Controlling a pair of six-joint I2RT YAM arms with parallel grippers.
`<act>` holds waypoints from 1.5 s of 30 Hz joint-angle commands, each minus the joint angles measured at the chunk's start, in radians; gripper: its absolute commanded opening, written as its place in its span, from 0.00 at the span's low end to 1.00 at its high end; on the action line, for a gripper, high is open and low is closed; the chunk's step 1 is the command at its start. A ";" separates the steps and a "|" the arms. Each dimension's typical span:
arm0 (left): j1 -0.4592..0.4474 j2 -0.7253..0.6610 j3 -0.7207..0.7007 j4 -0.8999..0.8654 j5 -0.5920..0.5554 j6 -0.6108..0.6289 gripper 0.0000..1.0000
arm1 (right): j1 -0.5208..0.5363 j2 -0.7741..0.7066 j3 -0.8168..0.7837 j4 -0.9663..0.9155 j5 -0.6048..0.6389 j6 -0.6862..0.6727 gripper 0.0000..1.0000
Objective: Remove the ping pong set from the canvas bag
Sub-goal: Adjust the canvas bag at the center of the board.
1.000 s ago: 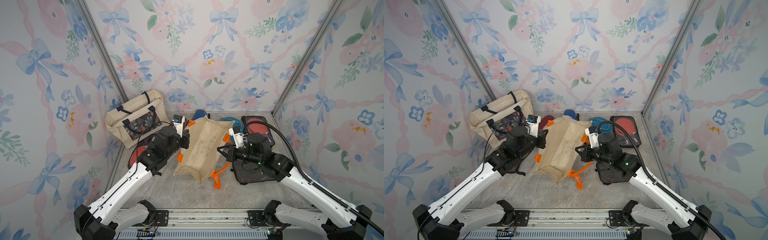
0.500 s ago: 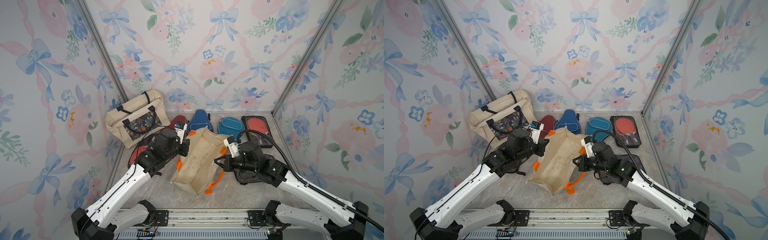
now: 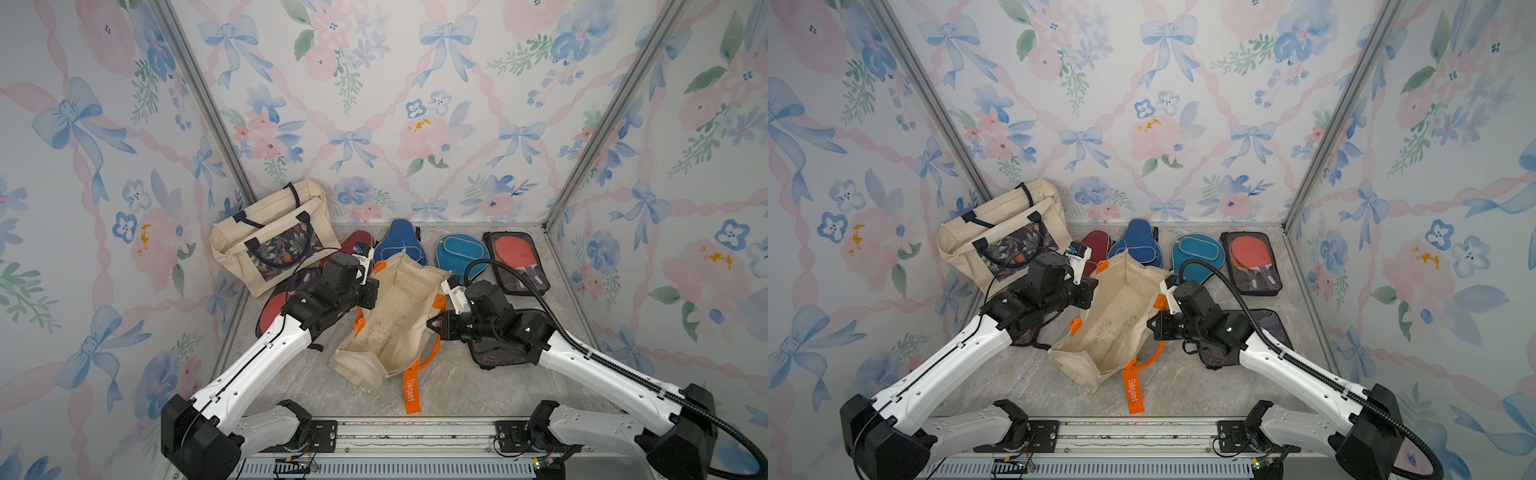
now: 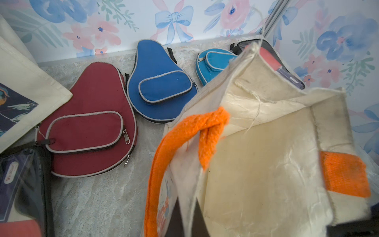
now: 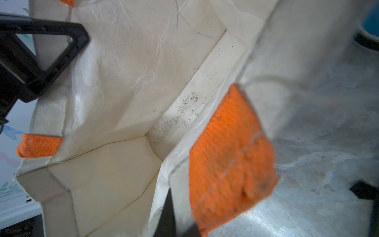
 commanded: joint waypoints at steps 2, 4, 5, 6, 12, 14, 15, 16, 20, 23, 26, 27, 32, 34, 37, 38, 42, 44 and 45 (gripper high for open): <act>0.026 0.039 0.049 0.014 -0.020 0.032 0.06 | -0.055 0.018 0.042 -0.032 -0.006 -0.045 0.00; 0.034 0.057 0.063 0.014 -0.023 0.037 0.15 | -0.075 0.019 0.042 -0.029 -0.008 -0.049 0.00; 0.035 0.066 0.072 0.015 -0.029 0.040 0.22 | -0.087 0.023 0.047 -0.029 -0.016 -0.053 0.00; 0.035 0.073 0.077 0.015 -0.037 0.041 0.29 | -0.095 0.027 0.051 -0.030 -0.022 -0.057 0.00; 0.040 0.088 0.108 0.032 -0.098 0.038 0.66 | -0.108 0.041 0.101 -0.047 -0.007 -0.109 0.37; 0.041 0.068 0.112 0.058 -0.139 0.037 0.74 | -0.110 0.025 0.107 -0.042 0.002 -0.122 0.55; 0.042 0.048 0.108 0.079 -0.154 0.034 0.79 | -0.110 0.013 0.107 -0.036 0.006 -0.128 0.63; 0.043 0.025 0.098 0.110 -0.168 0.030 0.85 | -0.111 0.000 0.105 -0.026 0.008 -0.136 0.72; 0.059 -0.064 0.048 0.241 -0.175 0.016 0.95 | -0.113 -0.058 0.099 -0.002 0.019 -0.169 0.92; 0.070 -0.130 -0.002 0.344 -0.193 0.004 0.98 | -0.114 -0.105 0.112 -0.014 0.045 -0.213 1.00; 0.082 -0.189 -0.048 0.421 -0.203 -0.006 0.98 | -0.115 -0.170 0.109 -0.027 0.084 -0.277 0.97; 0.084 -0.207 -0.066 0.445 -0.207 -0.005 0.98 | -0.115 -0.199 0.099 -0.024 0.105 -0.295 0.97; 0.101 -0.319 -0.201 0.593 -0.276 0.025 0.98 | -0.118 -0.397 0.003 -0.013 0.304 -0.439 0.97; 0.119 -0.352 -0.260 0.652 -0.298 0.041 0.98 | -0.130 -0.460 -0.030 -0.019 0.383 -0.494 0.97; 0.155 -0.369 -0.345 0.739 -0.342 0.050 0.98 | -0.175 -0.550 -0.110 0.012 0.484 -0.561 0.97; 0.171 -0.366 -0.369 0.760 -0.345 0.049 0.98 | -0.193 -0.576 -0.139 0.031 0.507 -0.577 0.97; 0.251 -0.298 -0.455 0.815 -0.312 0.013 0.98 | -0.309 -0.636 -0.268 0.113 0.532 -0.594 0.97; 0.288 -0.244 -0.477 0.842 -0.263 -0.002 0.98 | -0.378 -0.628 -0.313 0.158 0.516 -0.572 0.97; 0.303 -0.206 -0.485 0.856 -0.253 -0.014 0.98 | -0.408 -0.614 -0.333 0.179 0.515 -0.564 0.97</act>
